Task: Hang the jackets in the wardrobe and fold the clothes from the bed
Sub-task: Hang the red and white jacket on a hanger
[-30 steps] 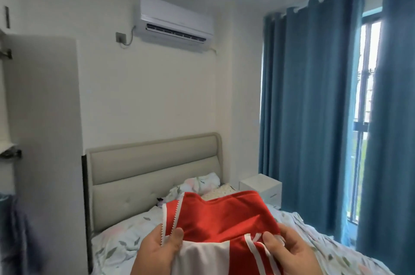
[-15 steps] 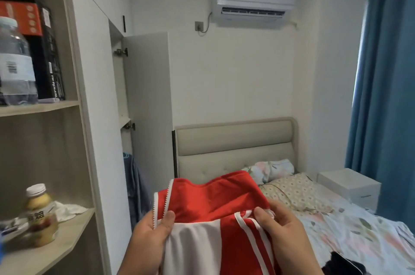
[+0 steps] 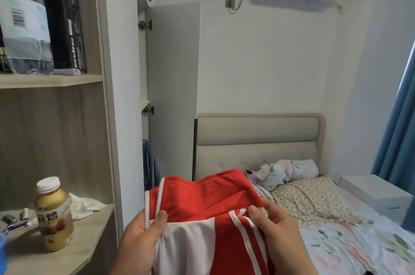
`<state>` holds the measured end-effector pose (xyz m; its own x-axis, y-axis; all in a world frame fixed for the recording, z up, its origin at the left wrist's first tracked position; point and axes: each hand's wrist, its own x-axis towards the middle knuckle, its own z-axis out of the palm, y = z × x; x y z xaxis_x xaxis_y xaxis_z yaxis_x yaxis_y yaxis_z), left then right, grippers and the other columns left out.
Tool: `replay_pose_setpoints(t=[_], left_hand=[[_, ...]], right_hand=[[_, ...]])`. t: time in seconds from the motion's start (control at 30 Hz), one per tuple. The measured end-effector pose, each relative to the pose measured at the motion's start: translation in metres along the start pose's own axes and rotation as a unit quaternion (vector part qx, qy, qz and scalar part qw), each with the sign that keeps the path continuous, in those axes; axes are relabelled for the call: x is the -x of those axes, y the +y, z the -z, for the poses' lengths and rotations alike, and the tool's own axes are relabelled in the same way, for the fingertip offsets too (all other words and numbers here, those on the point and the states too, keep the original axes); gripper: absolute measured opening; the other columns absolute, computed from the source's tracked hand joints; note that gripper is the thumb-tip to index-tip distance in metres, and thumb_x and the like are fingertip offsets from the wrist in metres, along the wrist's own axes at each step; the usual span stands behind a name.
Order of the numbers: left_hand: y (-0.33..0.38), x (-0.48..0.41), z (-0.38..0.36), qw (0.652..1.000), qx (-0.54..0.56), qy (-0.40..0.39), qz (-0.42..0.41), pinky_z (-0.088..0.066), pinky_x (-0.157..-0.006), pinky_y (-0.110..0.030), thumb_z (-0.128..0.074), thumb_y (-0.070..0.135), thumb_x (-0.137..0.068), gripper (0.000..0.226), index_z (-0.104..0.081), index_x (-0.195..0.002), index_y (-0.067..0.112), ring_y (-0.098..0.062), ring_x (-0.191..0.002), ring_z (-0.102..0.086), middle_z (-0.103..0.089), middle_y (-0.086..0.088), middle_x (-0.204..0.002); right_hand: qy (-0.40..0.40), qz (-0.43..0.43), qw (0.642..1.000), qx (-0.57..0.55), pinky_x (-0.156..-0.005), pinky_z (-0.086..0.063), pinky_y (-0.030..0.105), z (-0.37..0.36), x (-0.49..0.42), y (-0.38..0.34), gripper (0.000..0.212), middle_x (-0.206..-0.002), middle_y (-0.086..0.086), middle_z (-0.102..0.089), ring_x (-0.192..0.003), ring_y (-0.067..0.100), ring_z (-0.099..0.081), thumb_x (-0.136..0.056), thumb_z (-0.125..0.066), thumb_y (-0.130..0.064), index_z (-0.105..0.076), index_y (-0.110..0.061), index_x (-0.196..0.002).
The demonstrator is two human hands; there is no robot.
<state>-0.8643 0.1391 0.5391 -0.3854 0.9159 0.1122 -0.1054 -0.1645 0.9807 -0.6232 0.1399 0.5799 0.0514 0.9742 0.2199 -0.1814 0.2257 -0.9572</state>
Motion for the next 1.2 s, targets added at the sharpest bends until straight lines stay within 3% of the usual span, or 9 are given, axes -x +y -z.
replay_pose_setpoints(t=[0.07,0.2,0.3,0.4,0.53,0.7,0.83,1.0,1.2], left_hand=[[-0.005,-0.026,0.009,1.000,0.009,0.001,0.006,-0.048,-0.095,-0.048,-0.069,0.037,-0.072,0.028,-0.073,-0.093,0.018,-0.030,-0.094,-0.069,-0.077,-0.002,-0.090],[-0.014,-0.070,0.021,1.000,0.016,0.000,0.009,-0.049,-0.083,-0.040,-0.069,0.026,-0.082,0.009,-0.077,-0.084,0.022,-0.023,-0.088,-0.071,-0.077,0.001,-0.085],[-0.017,-0.090,0.024,0.999,0.039,-0.016,0.009,-0.050,-0.078,-0.038,-0.063,0.025,-0.086,0.018,-0.077,-0.088,0.035,-0.018,-0.083,-0.073,-0.077,-0.001,-0.090],[-0.023,-0.113,0.027,0.999,0.045,-0.006,0.009,-0.050,-0.074,-0.036,-0.057,0.013,-0.095,0.032,-0.077,-0.085,0.036,-0.014,-0.081,-0.073,-0.077,0.000,-0.089],[-0.036,-0.145,0.026,0.999,0.038,0.012,0.023,-0.052,-0.078,-0.040,-0.058,0.017,-0.096,0.028,-0.077,-0.086,0.036,-0.021,-0.084,-0.073,-0.077,-0.001,-0.089],[-0.051,-0.188,0.009,0.998,0.026,0.037,0.031,-0.052,-0.072,-0.036,-0.060,0.023,-0.095,0.025,-0.075,-0.085,0.040,-0.018,-0.079,-0.073,-0.077,0.003,-0.087],[-0.072,-0.230,-0.003,0.996,0.008,0.065,0.056,-0.053,-0.072,-0.037,-0.060,0.030,-0.095,0.015,-0.073,-0.088,0.027,-0.021,-0.082,-0.072,-0.076,0.006,-0.085],[-0.088,-0.280,-0.023,0.994,-0.020,0.098,0.053,-0.046,-0.063,-0.025,-0.060,0.023,-0.095,0.013,-0.070,-0.086,0.022,-0.012,-0.075,-0.071,-0.075,0.013,-0.078],[-0.087,-0.335,-0.038,0.994,0.004,0.101,0.045,-0.051,-0.077,-0.036,-0.057,0.019,-0.097,0.022,-0.077,-0.090,0.025,-0.019,-0.087,-0.073,-0.077,0.001,-0.093]], right_hand=[[0.001,-0.008,1.000,0.007,-0.060,-0.055,0.023,-0.017,-0.022,0.012,0.024,-0.085,0.018,-0.075,-0.072,0.022,-0.072,-0.089,-0.062,0.002,-0.078,-0.016,-0.085],[0.012,-0.029,0.999,0.005,-0.063,-0.057,0.026,-0.048,-0.056,0.035,0.021,-0.087,0.015,-0.076,-0.077,0.024,-0.073,-0.090,-0.062,-0.004,-0.077,-0.019,-0.088],[0.017,-0.036,0.999,0.008,-0.059,-0.056,0.026,-0.064,-0.076,0.049,0.019,-0.085,0.014,-0.075,-0.072,0.021,-0.072,-0.090,-0.063,-0.008,-0.077,-0.019,-0.087],[-0.001,-0.044,0.999,0.019,-0.062,-0.056,0.028,-0.073,-0.096,0.059,0.016,-0.087,0.014,-0.075,-0.076,0.024,-0.073,-0.091,-0.062,-0.012,-0.076,-0.018,-0.090],[-0.012,-0.050,0.998,0.040,-0.067,-0.055,0.031,-0.079,-0.127,0.073,0.015,-0.089,0.013,-0.076,-0.081,0.028,-0.073,-0.090,-0.062,-0.014,-0.076,-0.018,-0.094],[-0.021,-0.059,0.997,0.040,-0.064,-0.055,0.029,-0.083,-0.180,0.092,0.016,-0.088,0.012,-0.076,-0.080,0.026,-0.073,-0.091,-0.062,-0.013,-0.076,-0.020,-0.090],[-0.038,-0.079,0.996,0.032,-0.065,-0.056,0.028,-0.082,-0.232,0.114,0.019,-0.091,0.011,-0.076,-0.083,0.026,-0.074,-0.092,-0.061,-0.012,-0.077,-0.023,-0.093],[-0.059,-0.101,0.993,0.019,-0.064,-0.056,0.027,-0.083,-0.298,0.141,0.018,-0.091,0.012,-0.076,-0.082,0.026,-0.074,-0.092,-0.062,-0.011,-0.077,-0.021,-0.092],[-0.080,-0.105,0.991,0.019,-0.062,-0.055,0.022,-0.093,-0.360,0.157,0.018,-0.089,0.009,-0.076,-0.080,0.020,-0.074,-0.092,-0.062,-0.010,-0.077,-0.020,-0.089]])
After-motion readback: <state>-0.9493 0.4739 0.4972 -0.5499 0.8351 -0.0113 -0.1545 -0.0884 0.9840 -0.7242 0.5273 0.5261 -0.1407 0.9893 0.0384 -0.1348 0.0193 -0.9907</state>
